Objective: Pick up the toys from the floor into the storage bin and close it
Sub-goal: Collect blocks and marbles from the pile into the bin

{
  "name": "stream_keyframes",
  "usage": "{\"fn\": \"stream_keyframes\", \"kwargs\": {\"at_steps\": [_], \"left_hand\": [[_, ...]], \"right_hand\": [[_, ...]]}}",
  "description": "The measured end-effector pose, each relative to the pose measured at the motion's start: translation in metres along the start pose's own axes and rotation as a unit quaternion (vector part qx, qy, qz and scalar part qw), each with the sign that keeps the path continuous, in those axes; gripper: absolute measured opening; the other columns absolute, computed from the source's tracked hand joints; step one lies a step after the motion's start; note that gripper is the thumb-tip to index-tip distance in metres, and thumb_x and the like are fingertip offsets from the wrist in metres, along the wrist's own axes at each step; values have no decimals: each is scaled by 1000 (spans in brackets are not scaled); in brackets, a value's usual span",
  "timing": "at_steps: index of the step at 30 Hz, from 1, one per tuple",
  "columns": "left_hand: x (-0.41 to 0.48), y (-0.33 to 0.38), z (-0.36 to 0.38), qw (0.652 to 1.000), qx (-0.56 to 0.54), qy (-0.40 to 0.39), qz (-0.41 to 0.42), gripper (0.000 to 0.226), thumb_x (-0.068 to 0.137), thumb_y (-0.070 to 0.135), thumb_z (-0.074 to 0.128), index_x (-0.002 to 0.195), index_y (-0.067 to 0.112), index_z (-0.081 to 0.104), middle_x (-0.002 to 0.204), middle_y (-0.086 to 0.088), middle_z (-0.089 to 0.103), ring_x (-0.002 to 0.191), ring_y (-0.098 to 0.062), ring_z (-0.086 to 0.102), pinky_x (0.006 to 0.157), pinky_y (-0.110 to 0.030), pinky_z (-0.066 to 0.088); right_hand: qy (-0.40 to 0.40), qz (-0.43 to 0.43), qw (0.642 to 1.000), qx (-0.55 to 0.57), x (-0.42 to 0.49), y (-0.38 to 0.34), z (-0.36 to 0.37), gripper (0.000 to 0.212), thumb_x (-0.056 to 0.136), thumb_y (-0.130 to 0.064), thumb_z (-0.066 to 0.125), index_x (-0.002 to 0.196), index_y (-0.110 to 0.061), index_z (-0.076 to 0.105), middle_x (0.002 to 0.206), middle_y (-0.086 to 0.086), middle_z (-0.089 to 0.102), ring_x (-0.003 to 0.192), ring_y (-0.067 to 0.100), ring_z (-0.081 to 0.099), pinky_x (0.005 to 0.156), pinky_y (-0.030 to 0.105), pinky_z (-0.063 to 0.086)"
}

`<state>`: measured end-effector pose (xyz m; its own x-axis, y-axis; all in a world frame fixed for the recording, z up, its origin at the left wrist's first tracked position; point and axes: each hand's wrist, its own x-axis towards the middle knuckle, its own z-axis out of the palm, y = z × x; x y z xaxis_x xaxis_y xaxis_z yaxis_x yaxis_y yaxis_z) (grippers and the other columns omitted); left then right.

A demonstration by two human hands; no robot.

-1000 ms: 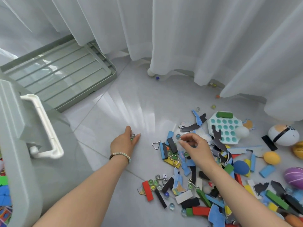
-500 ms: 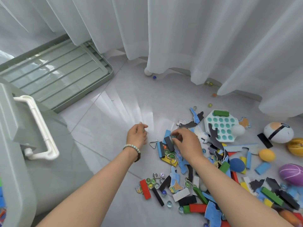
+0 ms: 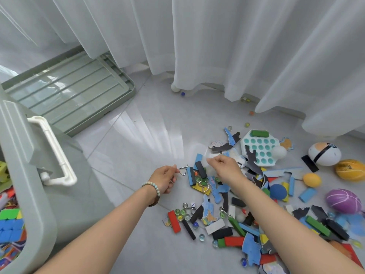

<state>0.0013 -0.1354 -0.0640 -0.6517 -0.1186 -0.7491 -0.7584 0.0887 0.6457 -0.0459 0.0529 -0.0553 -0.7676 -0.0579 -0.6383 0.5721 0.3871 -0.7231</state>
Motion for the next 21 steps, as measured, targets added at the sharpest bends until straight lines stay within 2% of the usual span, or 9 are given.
{"fn": "stream_keyframes", "kwargs": {"at_steps": [2, 3, 4, 6, 9, 11, 13, 17, 21], "left_hand": [[0, -1, 5, 999, 43, -24, -4, 25, 99, 29, 41, 101, 9, 57, 60, -1, 44, 45, -10, 29, 37, -14, 26], [0, -2, 7, 998, 51, -31, -6, 24, 99, 26, 41, 103, 9, 57, 59, -1, 43, 43, -9, 28, 36, -14, 24], [1, -1, 10, 998, 54, -34, -8, 24, 99, 24, 41, 104, 8, 58, 59, -1, 43, 41, -9, 27, 37, -13, 23], [3, -3, 16, 998, 53, -42, -10, 27, 99, 23, 40, 106, 7, 60, 58, 0, 42, 39, -8, 26, 38, -13, 22], [6, -3, 19, 998, 39, -51, 0, 28, 100, 24, 37, 98, 8, 59, 59, -1, 43, 36, -6, 26, 38, -13, 22], [6, -2, 21, 998, 30, -60, 4, 28, 100, 25, 36, 81, 11, 52, 60, -2, 43, 35, -6, 25, 38, -12, 22], [7, -1, 24, 998, 13, -67, -4, 29, 100, 23, 36, 75, 11, 43, 59, -2, 42, 35, -6, 24, 38, -12, 20], [8, -2, 26, 995, -53, -83, -33, 16, 100, 23, 36, 94, 12, 48, 58, 1, 40, 36, -5, 24, 36, -13, 20], [7, -1, 25, 990, -96, -94, -50, 18, 100, 26, 38, 97, 15, 53, 57, 2, 39, 36, -4, 23, 35, -12, 19]], "right_hand": [[39, -29, 988, -147, 3, 8, 5, 26, 87, -38, 62, 80, -13, 61, 81, 2, 60, 75, 15, 56, 67, 27, 45], [39, -25, 983, -177, 3, 12, 8, 32, 85, -42, 63, 70, -15, 58, 76, 7, 60, 75, 22, 57, 73, 31, 47], [33, -18, 981, -191, 4, 14, 12, 42, 84, -46, 63, 58, -16, 51, 65, 12, 55, 66, 28, 53, 72, 35, 48], [17, -14, 979, -202, 4, 16, 18, 58, 80, -54, 62, 45, -18, 32, 47, 5, 36, 49, 24, 37, 61, 33, 40], [12, -30, 966, -258, 5, 13, 25, 55, 79, -63, 56, 54, -19, 35, 56, 0, 40, 56, 19, 41, 62, 31, 35], [7, -38, 955, -294, 3, 11, 27, 53, 82, -65, 50, 61, -18, 36, 60, -2, 42, 60, 18, 43, 61, 31, 36], [2, -45, 951, -306, 3, 12, 30, 52, 84, -64, 48, 61, -19, 36, 58, -5, 40, 59, 16, 42, 60, 31, 36], [-10, -63, 957, -281, 8, 18, 29, 51, 86, -59, 49, 58, -19, 35, 54, -4, 38, 57, 17, 40, 60, 31, 36], [-37, -78, 969, -231, 8, 24, 26, 37, 89, -51, 51, 73, -18, 44, 59, -7, 42, 56, 11, 39, 59, 30, 34]]}}
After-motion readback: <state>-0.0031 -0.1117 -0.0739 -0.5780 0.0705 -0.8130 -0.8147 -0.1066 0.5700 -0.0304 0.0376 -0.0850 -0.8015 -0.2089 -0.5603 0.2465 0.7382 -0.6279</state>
